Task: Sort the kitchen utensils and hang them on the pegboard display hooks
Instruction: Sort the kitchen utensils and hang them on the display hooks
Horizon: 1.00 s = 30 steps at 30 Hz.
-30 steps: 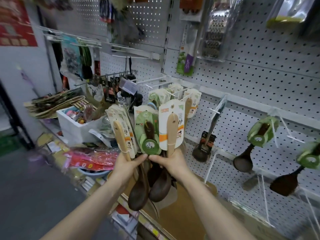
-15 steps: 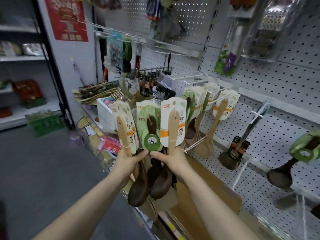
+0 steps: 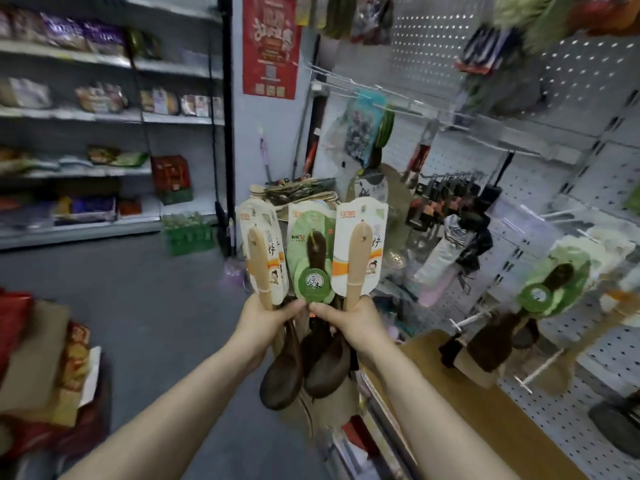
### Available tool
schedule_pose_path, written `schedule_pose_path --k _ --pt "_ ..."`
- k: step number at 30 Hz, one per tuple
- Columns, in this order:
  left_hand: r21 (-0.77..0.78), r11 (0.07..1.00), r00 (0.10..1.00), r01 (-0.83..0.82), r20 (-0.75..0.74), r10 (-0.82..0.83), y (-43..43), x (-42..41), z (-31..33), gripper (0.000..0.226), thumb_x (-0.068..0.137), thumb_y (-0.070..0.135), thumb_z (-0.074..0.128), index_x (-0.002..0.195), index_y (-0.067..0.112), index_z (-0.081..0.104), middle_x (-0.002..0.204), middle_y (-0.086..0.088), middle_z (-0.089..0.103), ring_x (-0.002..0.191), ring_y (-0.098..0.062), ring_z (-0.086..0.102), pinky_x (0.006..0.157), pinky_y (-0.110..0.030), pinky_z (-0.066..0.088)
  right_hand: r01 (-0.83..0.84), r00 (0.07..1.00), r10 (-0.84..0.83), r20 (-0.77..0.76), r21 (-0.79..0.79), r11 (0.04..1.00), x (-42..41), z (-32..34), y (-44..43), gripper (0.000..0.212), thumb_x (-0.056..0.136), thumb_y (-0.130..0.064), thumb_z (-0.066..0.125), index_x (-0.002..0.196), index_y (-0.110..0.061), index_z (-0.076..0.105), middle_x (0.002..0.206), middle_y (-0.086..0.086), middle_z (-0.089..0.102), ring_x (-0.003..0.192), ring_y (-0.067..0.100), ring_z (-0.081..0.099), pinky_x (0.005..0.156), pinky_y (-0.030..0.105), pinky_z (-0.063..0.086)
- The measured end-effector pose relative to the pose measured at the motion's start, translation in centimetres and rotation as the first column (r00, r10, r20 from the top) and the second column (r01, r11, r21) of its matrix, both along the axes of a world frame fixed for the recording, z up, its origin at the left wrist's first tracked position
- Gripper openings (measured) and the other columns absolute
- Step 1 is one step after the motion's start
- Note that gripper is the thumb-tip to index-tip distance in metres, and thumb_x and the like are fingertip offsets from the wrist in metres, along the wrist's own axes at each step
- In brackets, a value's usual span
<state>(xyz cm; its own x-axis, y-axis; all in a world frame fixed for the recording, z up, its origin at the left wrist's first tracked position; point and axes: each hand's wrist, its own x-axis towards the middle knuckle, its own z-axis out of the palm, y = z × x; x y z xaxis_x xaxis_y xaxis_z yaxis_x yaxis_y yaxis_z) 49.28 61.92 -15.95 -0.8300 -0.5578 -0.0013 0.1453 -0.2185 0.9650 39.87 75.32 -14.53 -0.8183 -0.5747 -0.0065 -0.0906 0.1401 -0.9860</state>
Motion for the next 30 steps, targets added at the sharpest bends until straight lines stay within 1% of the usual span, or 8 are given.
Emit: schedule_pose_path --k 5,11,16,19,21,23,27,30 --pt "-0.004 0.999 0.999 -0.051 -0.008 0.051 -8.5 1.2 0.6 0.034 0.079 0.002 0.072 0.112 0.012 0.067 0.105 -0.003 0.074 0.1 -0.021 0.069 0.09 -0.036 0.053 -0.044 0.999 0.045 0.021 -0.043 0.998 0.8 0.5 -8.9 0.016 0.079 -0.009 0.08 0.092 -0.016 0.075 0.088 0.002 0.077 0.07 0.01 0.066 0.06 0.025 0.049" --pt "0.011 0.993 0.993 -0.115 0.021 0.115 -16.5 2.0 -0.2 0.035 0.079 0.003 0.073 0.113 0.008 0.067 0.105 -0.007 0.073 0.1 -0.023 0.069 0.092 -0.041 0.053 -0.119 0.993 0.119 0.007 -0.029 0.992 0.6 -0.2 -17.3 0.014 0.081 -0.009 0.078 0.093 -0.013 0.074 0.066 -0.014 0.071 0.056 -0.001 0.061 0.053 0.015 0.047" --pt "0.036 0.985 0.986 -0.166 0.036 0.165 -21.5 0.9 -1.4 0.036 0.079 0.005 0.073 0.114 0.009 0.066 0.107 -0.008 0.073 0.101 -0.024 0.069 0.092 -0.041 0.052 -0.182 0.983 0.182 0.007 -0.006 0.983 -1.3 -1.5 -22.9 0.024 0.08 -0.013 0.08 0.103 -0.012 0.075 0.078 -0.012 0.075 0.065 0.002 0.066 0.058 0.019 0.05" --pt "0.045 0.978 0.978 -0.206 0.055 0.203 -24.4 -0.7 -1.9 0.035 0.079 0.004 0.073 0.113 0.01 0.066 0.106 -0.007 0.073 0.099 -0.024 0.069 0.09 -0.04 0.053 -0.208 0.978 0.208 0.026 0.016 0.978 -3.4 -2.4 -26.3 0.03 0.077 -0.022 0.083 0.106 -0.019 0.074 0.093 -0.007 0.077 0.087 0.018 0.073 0.077 0.033 0.06" --pt "0.039 0.971 0.971 -0.234 0.067 0.231 -26.6 -2.3 -2.2 0.034 0.08 0.002 0.072 0.113 0.008 0.065 0.106 -0.009 0.073 0.099 -0.025 0.069 0.09 -0.04 0.054 -0.226 0.973 0.226 0.043 0.006 0.974 -5.2 -3.0 -28.8 0.031 0.074 -0.026 0.084 0.103 -0.019 0.075 0.097 0.0 0.077 0.095 0.035 0.07 0.088 0.05 0.057" --pt "0.026 0.965 0.964 -0.26 0.07 0.257 -28.7 -4.0 -2.1 0.031 0.081 0.0 0.071 0.111 0.007 0.066 0.104 -0.01 0.073 0.098 -0.026 0.07 0.088 -0.037 0.055 -0.237 0.97 0.237 0.049 -0.018 0.971 -7.2 -3.3 -31.4 0.03 0.074 -0.023 0.083 0.103 -0.017 0.075 0.097 0.002 0.077 0.097 0.036 0.07 0.09 0.055 0.054" --pt "-0.004 0.955 0.952 -0.295 0.076 0.295 -33.3 -8.5 -1.2 0.03 0.081 0.0 0.071 0.109 0.009 0.067 0.101 -0.007 0.074 0.093 -0.021 0.071 0.08 -0.028 0.057 -0.277 0.96 0.278 0.042 -0.034 0.96 -11.9 -2.6 -36.3 0.028 0.079 -0.018 0.081 0.105 -0.016 0.074 0.097 0.0 0.077 0.093 0.025 0.072 0.084 0.047 0.056" --pt "-0.019 0.944 0.941 -0.329 0.08 0.329 -36.6 -12.0 -0.3 0.031 0.08 0.001 0.072 0.11 0.011 0.066 0.1 -0.006 0.074 0.092 -0.019 0.071 0.081 -0.031 0.056 -0.298 0.953 0.3 0.046 -0.047 0.953 -15.7 -1.9 -40.0 0.027 0.078 -0.02 0.082 0.103 -0.018 0.074 0.096 0.001 0.077 0.088 0.029 0.071 0.074 0.04 0.056"
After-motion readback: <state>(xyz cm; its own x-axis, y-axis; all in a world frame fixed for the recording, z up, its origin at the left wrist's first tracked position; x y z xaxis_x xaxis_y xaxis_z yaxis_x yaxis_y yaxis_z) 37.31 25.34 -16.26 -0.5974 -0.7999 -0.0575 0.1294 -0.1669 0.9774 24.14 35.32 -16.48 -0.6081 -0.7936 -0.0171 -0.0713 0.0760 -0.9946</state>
